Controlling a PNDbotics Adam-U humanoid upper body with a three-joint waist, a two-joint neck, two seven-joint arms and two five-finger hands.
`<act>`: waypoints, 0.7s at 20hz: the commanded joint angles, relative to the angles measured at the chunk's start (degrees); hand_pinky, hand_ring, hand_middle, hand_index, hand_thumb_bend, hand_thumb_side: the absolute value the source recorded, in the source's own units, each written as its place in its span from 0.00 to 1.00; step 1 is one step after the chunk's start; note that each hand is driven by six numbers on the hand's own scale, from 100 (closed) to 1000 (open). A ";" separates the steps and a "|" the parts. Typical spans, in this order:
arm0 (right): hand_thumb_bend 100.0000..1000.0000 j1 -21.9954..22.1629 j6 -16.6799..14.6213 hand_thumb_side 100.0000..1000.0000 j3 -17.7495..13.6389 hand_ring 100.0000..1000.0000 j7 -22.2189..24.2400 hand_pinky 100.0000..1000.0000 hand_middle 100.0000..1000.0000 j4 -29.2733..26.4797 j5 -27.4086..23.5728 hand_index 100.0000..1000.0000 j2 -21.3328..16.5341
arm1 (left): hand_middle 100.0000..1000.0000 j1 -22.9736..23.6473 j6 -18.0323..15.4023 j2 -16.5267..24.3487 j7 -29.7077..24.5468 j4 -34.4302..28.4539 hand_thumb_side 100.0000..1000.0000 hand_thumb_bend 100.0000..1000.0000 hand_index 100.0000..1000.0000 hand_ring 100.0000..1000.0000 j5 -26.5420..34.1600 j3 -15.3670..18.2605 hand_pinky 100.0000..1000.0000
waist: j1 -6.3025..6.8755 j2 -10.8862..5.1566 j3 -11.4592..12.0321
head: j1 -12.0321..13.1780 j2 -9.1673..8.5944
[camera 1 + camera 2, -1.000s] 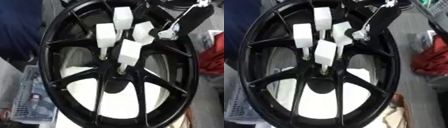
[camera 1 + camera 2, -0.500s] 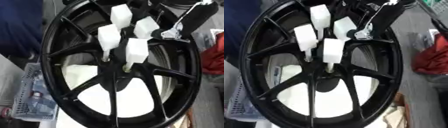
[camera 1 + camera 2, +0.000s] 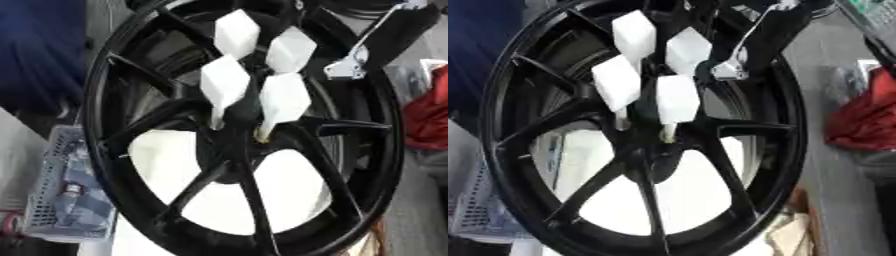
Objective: Pull the pin out of the wheel hub.
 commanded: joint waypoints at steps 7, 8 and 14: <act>0.16 -2.05 -1.61 0.17 0.35 0.89 -0.02 0.86 0.83 3.43 2.28 0.86 0.52 | 0.80 -1.04 0.20 1.10 0.09 -1.01 0.81 0.60 0.81 0.77 -0.11 0.16 0.72 | -0.04 -0.38 0.83 | -0.38 -1.61; 0.16 -2.27 -1.82 0.17 0.53 0.89 -0.02 0.86 0.83 3.80 2.46 0.86 0.73 | 0.80 -1.07 0.24 1.08 0.08 -1.01 0.81 0.60 0.81 0.77 -0.10 0.15 0.72 | -0.10 -0.32 0.91 | -0.38 -1.73; 0.14 -3.15 -2.50 0.11 0.55 0.86 -0.02 0.85 0.75 4.91 2.45 0.79 1.81 | 0.80 -1.23 0.32 0.99 0.23 -1.05 0.82 0.59 0.81 0.77 0.10 0.23 0.72 | -0.24 0.02 1.17 | -0.61 -2.05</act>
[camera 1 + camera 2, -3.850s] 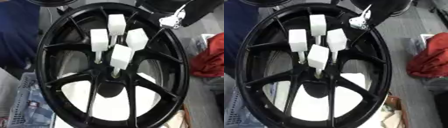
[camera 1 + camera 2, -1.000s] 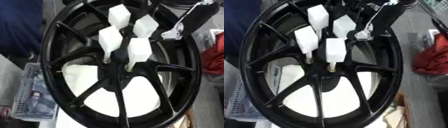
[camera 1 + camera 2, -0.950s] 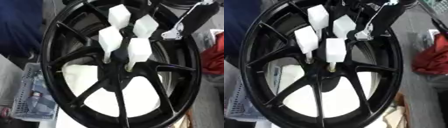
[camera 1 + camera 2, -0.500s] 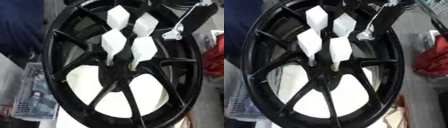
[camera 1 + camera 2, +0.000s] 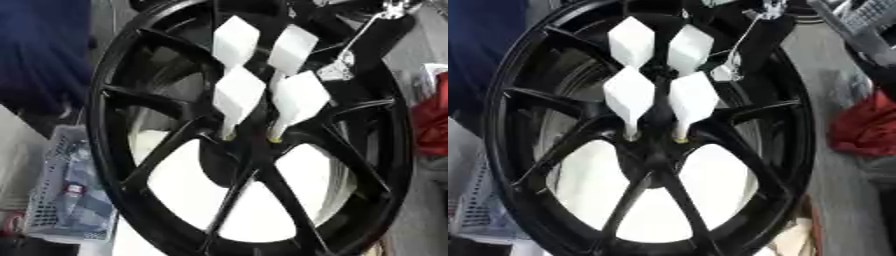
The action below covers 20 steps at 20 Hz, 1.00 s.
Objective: Pull the pin out of the wheel hub.
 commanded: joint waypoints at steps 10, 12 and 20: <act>0.00 -2.09 -0.31 0.00 -1.54 0.74 -5.17 0.81 0.41 1.67 -1.37 0.50 0.34 | 0.80 -0.81 0.37 1.33 0.71 -0.90 0.82 0.58 0.81 0.77 0.49 0.66 0.72 | 0.20 -1.13 0.37 | -0.17 -0.50; 0.00 -2.62 -0.27 0.00 -1.94 0.73 -5.95 0.81 0.40 2.62 -2.08 0.49 0.62 | 0.80 -0.76 0.41 1.38 0.83 -0.86 0.83 0.58 0.81 0.77 0.53 0.70 0.72 | 0.18 -1.28 0.32 | -0.10 -0.37; 0.00 -3.59 2.07 0.00 -7.29 0.70 -10.60 0.81 0.35 4.48 -7.11 0.46 0.55 | 0.80 -0.33 0.33 1.65 1.19 -0.67 0.83 0.57 0.81 0.77 0.66 0.88 0.72 | 0.46 -2.01 -0.66 | 0.39 0.06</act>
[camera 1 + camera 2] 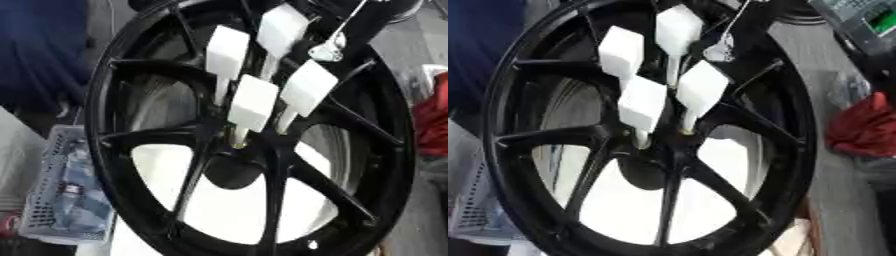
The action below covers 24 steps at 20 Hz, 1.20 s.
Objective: Pull the pin out of the wheel hub.
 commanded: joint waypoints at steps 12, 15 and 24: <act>0.00 7.04 2.49 0.00 -18.35 0.69 -13.36 0.81 0.35 10.05 -7.73 0.47 -9.78 | 0.80 1.03 -0.75 2.55 0.86 -0.49 0.83 0.57 0.81 0.77 0.11 1.65 0.72 | 1.63 -2.58 -1.67 | 1.46 0.36; 0.00 11.50 2.83 0.00 -21.98 0.69 -16.31 0.81 0.36 13.43 -6.95 0.48 -12.56 | 0.80 1.25 -0.84 2.70 0.94 -0.50 0.83 0.57 0.81 0.77 -0.01 1.75 0.72 | 1.94 -2.44 -1.92 | 1.65 0.40; 0.00 23.63 8.19 0.00 -30.70 0.71 -24.89 0.79 0.44 22.90 3.42 0.54 -16.80 | 0.80 1.73 -1.06 2.87 1.20 -0.54 0.83 0.56 0.81 0.77 -0.21 2.12 0.73 | 2.63 -1.93 -2.72 | 2.32 0.32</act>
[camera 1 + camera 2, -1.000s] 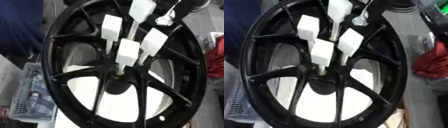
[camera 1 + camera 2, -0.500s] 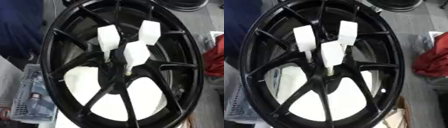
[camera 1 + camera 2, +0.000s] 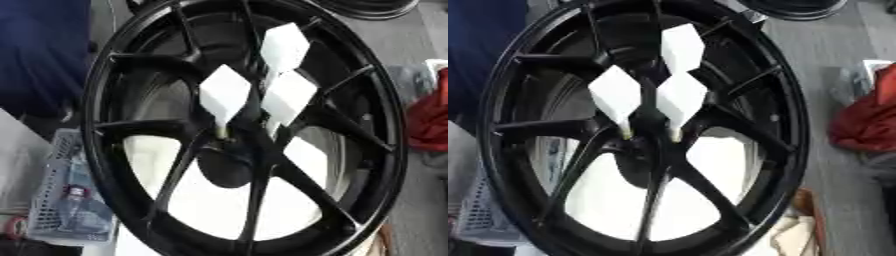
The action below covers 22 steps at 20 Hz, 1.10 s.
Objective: Pull the pin out of the wheel hub.
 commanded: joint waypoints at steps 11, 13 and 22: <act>0.11 4.01 3.36 0.15 -4.39 0.87 0.81 0.85 0.79 4.21 6.70 0.81 -2.55 | 0.80 -0.56 0.02 2.07 0.05 -0.57 0.84 0.55 0.81 0.77 0.00 0.95 0.73 | 1.05 -1.59 -0.94 | 0.05 -0.02; 0.09 3.65 2.98 0.17 -4.36 0.86 0.30 0.85 0.76 3.40 6.36 0.79 -2.31 | 0.80 -0.60 0.07 2.00 0.01 -0.54 0.84 0.55 0.81 0.77 0.08 0.90 0.73 | 1.08 -1.68 -0.99 | -0.04 -0.06; 0.00 0.22 -0.08 0.31 -0.93 0.79 -1.62 0.83 0.68 -9.06 1.06 0.76 -0.78 | 0.80 -1.04 0.06 1.85 -0.27 -0.87 0.84 0.55 0.81 0.77 0.21 0.62 0.73 | 1.15 -2.17 -0.74 | -0.59 -0.08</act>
